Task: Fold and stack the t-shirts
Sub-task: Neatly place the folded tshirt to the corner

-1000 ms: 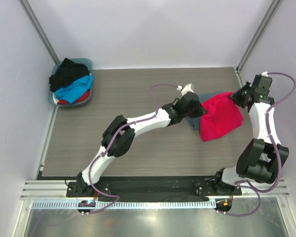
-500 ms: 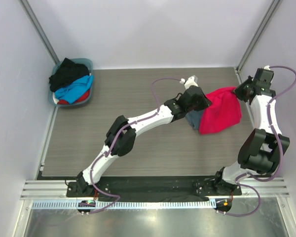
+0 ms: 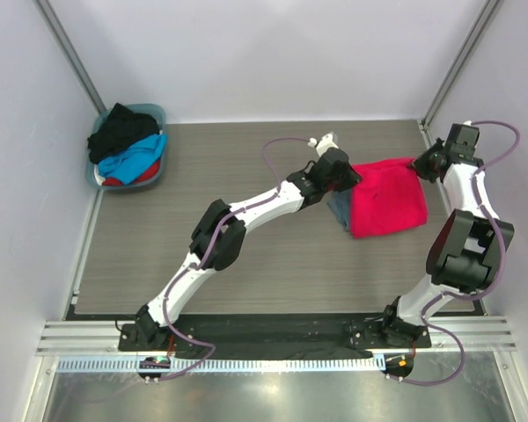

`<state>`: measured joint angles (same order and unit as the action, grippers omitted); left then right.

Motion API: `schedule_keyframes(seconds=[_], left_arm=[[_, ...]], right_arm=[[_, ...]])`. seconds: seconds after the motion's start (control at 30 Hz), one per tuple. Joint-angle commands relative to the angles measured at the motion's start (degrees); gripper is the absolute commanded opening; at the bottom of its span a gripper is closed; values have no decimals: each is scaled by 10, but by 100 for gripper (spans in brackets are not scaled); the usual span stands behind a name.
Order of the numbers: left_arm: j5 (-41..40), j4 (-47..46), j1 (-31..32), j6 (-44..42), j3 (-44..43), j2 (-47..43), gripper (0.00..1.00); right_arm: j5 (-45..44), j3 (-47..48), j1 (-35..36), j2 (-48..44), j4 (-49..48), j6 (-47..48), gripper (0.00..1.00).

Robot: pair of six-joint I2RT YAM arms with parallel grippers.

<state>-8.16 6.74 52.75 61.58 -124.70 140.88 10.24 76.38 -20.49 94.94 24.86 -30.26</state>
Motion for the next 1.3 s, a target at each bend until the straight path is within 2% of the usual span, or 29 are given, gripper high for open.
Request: schedule_keyframes(seconds=[0.0, 0.3, 0.53, 0.67, 0.7, 0.73, 0.77, 0.8, 0.83, 0.9, 0.97, 1.13, 1.27], left_arm=[[-12, -15, -9, 0, -32, 4, 0], [-14, -31, -35, -9, -51, 33, 0], [-9, -57, -60, 2, -65, 75, 0], [-3, -67, -74, 4, -105, 107, 1], [1, -82, -77, 6, -112, 113, 15], [1, -78, -84, 13, -125, 118, 34], [2, -76, -87, 13, -126, 120, 49], [4, -72, -90, 13, -124, 117, 67], [6, -69, -92, 8, -121, 111, 73], [5, -54, -96, -15, -98, 82, 81], [5, -50, -98, -35, -62, 55, 82], [2, 34, -105, -99, -6, -52, 90], [15, 78, -107, -142, 78, -144, 90]], right_arm=[[8, 27, -2, 7, -37, -6, 1], [36, 54, -2, 82, -70, -13, 1], [49, 71, 1, 149, -131, -36, 1], [48, 88, 8, 182, -160, -44, 2], [49, 97, 9, 190, -160, -43, 20], [47, 114, 10, 198, -153, -42, 37], [41, 119, 10, 205, -147, -40, 50], [28, 122, 9, 203, -144, -40, 57], [24, 123, 10, 199, -142, -33, 67], [17, 121, 9, 176, -140, -25, 70], [8, 120, 9, 156, -124, -10, 70], [-39, 90, 9, 69, -70, 25, 70], [-23, 41, 9, -6, -65, 47, 56]])
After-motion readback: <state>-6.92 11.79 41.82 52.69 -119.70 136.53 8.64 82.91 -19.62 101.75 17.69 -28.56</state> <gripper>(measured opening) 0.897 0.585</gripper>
